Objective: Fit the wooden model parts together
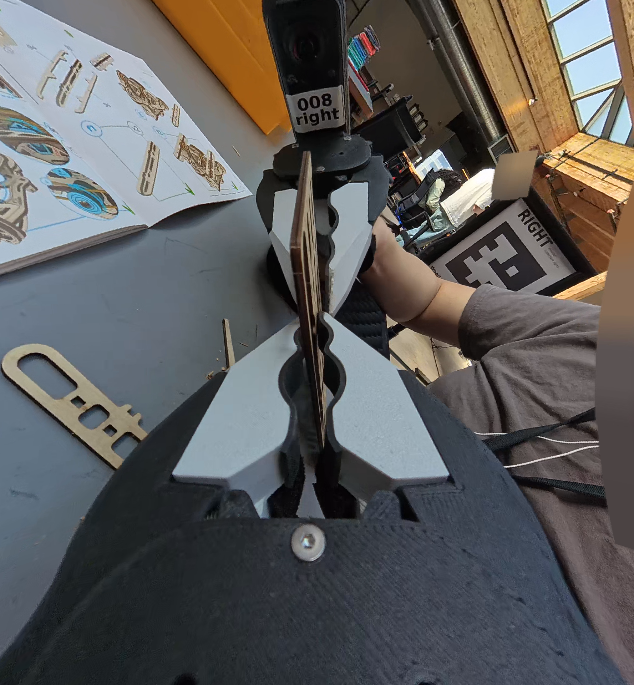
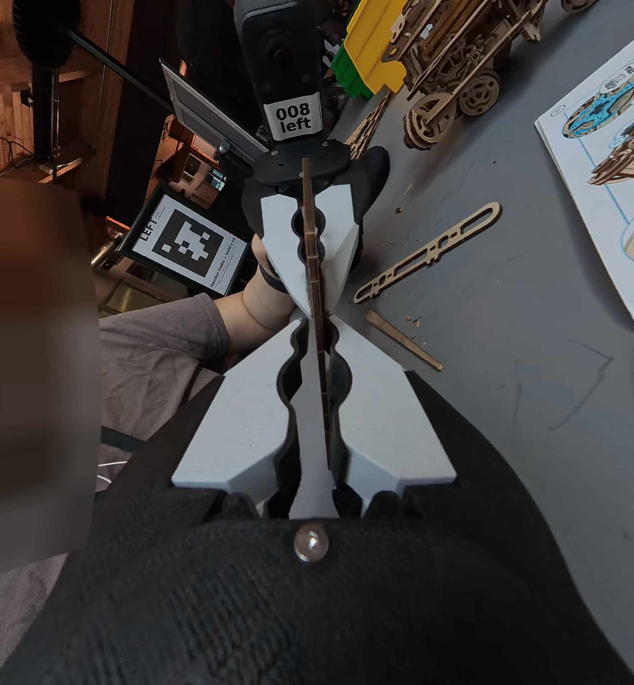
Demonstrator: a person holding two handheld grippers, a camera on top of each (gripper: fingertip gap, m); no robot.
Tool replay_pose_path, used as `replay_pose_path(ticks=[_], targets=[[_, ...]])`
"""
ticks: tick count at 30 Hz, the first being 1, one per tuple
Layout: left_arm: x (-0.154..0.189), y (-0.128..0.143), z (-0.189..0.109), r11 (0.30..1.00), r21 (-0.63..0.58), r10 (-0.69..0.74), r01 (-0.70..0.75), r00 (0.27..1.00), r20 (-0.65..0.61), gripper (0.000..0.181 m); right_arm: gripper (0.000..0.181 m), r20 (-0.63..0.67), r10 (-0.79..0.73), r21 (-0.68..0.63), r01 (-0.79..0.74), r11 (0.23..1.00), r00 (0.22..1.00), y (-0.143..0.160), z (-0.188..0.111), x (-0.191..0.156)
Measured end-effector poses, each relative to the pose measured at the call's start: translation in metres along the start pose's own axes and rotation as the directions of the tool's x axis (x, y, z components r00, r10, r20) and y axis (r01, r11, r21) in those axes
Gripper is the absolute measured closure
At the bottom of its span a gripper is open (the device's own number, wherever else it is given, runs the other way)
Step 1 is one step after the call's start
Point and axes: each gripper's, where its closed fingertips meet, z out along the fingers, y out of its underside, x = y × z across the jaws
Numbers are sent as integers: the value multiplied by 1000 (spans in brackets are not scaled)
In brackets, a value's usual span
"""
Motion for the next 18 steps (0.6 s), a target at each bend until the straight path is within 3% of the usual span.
replay_pose_path(ticks=[6, 8, 11, 13, 18], targets=[[0, -8, -4, 999, 50, -1, 1, 1000, -9, 181, 181, -94, -104, -128, 91, 988, 990, 17, 10, 6], [2, -11, -5, 998, 70, -2, 4, 1000, -28, 180, 181, -87, -107, -101, 98, 990, 990, 14, 9, 4], [4, -1, -1, 1000, -4, -27, 27, 998, -61, 164, 181, -54, -54, -20, 53, 998, 997, 2, 2, 3], [3, 3, 4, 1000, -17, -22, 21, 998, -57, 180, 181, -25, -39, -1, 39, 999, 999, -1, 0, 0], [1, 4, 4, 999, -21, -48, 46, 996, -72, 181, 181, -25, -31, -16, 30, 999, 999, 1, 1, 1]])
